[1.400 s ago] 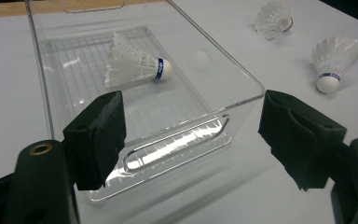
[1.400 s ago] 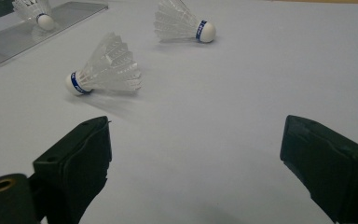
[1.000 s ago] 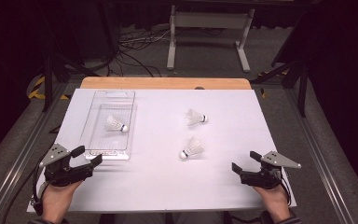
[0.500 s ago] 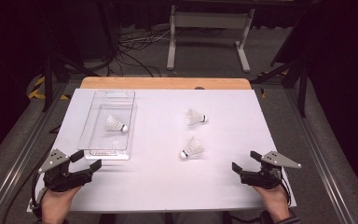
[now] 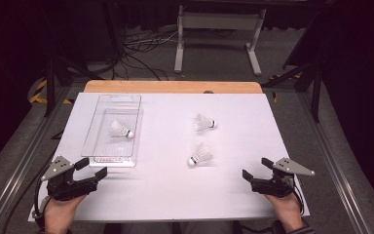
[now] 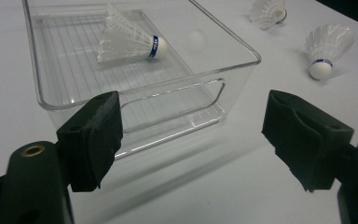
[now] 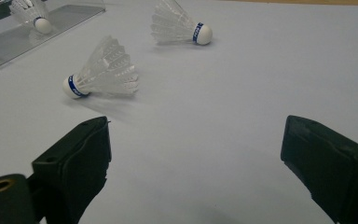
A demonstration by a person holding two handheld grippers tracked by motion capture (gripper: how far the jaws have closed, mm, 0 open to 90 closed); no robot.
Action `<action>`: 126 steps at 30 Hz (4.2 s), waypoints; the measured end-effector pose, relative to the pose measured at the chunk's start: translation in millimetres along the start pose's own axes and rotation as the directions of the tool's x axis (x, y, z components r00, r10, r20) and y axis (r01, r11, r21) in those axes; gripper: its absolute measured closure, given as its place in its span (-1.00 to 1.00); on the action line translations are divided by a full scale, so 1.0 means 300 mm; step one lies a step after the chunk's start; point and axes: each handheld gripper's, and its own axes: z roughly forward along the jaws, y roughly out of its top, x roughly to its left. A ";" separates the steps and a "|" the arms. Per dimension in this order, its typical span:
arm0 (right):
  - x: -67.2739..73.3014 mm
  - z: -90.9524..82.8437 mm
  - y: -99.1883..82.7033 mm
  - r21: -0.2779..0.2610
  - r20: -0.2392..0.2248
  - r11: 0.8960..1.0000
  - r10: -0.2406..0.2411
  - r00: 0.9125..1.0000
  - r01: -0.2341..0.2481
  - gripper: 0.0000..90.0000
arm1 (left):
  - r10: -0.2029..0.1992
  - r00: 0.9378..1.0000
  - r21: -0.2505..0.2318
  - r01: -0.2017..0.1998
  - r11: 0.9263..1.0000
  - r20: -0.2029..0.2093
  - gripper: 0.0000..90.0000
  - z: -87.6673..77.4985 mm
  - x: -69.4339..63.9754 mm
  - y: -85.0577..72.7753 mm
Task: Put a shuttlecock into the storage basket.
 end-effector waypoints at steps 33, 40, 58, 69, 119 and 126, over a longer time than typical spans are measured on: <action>0.002 0.003 0.000 0.004 -0.007 1.000 0.000 1.000 0.000 -0.80 | 0.034 0.997 -0.015 -0.033 0.999 0.074 -0.50 0.035 -0.065 0.067; 0.002 0.002 0.000 0.000 -0.007 1.000 -0.004 1.000 0.004 -0.80 | 0.048 0.996 -0.012 -0.047 0.999 0.076 -0.49 0.049 -0.079 0.080; 0.002 0.003 0.000 0.002 -0.006 1.000 -0.004 1.000 0.004 -0.80 | 0.062 0.993 -0.006 -0.062 0.998 0.099 -0.49 0.086 -0.104 0.105; 0.002 0.004 0.000 0.005 -0.009 1.000 -0.003 1.000 0.003 -0.80 | 0.083 0.989 -0.003 -0.083 0.997 0.125 -0.49 0.125 -0.143 0.127; 0.004 0.006 0.001 0.006 -0.008 1.000 -0.004 1.000 0.004 -0.80 | 0.118 0.975 0.030 -0.126 0.992 0.187 -0.47 0.251 -0.227 0.191; 0.003 0.006 0.001 0.003 -0.011 1.000 -0.003 1.000 0.003 -0.80 | 0.116 0.974 0.032 -0.124 0.992 0.192 -0.46 0.276 -0.240 0.201</action>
